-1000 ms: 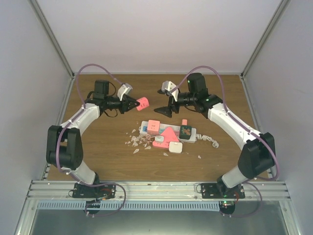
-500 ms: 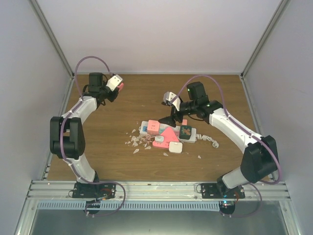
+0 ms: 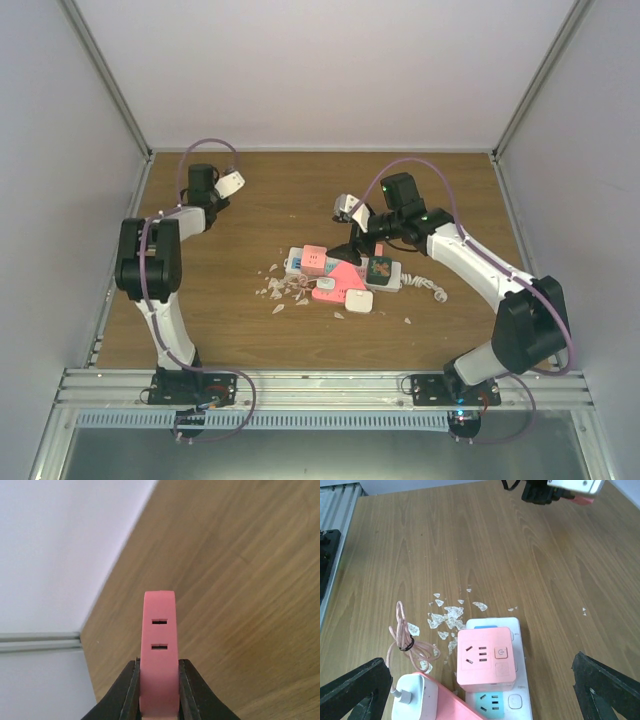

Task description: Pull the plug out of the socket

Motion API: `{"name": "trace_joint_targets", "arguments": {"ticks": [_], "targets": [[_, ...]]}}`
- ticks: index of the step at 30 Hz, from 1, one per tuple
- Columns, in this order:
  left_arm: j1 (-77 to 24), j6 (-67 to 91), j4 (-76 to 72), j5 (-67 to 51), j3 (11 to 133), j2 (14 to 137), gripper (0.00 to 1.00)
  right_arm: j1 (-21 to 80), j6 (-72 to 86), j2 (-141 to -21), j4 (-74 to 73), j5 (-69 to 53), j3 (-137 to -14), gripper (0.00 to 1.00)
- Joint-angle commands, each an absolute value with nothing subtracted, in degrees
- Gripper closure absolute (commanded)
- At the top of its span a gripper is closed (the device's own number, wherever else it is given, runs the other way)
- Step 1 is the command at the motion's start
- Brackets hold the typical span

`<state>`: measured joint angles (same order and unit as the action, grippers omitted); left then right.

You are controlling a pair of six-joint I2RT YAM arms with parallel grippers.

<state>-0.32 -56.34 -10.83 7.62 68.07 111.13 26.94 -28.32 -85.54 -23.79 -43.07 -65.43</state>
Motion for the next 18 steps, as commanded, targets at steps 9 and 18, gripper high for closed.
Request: {"name": "trace_joint_targets", "arguments": {"ticks": [9,18], "targets": [[-0.2,-63.0,-23.3,13.6,64.2,116.5,0.83,26.6,-30.0,-86.6,-25.7,-43.4,-65.2,0.00],[-0.2,-55.8,-9.8,5.6,67.6,114.2,0.55,26.7,-30.7,-87.5,-26.2,-43.0,-65.9,0.00]]}}
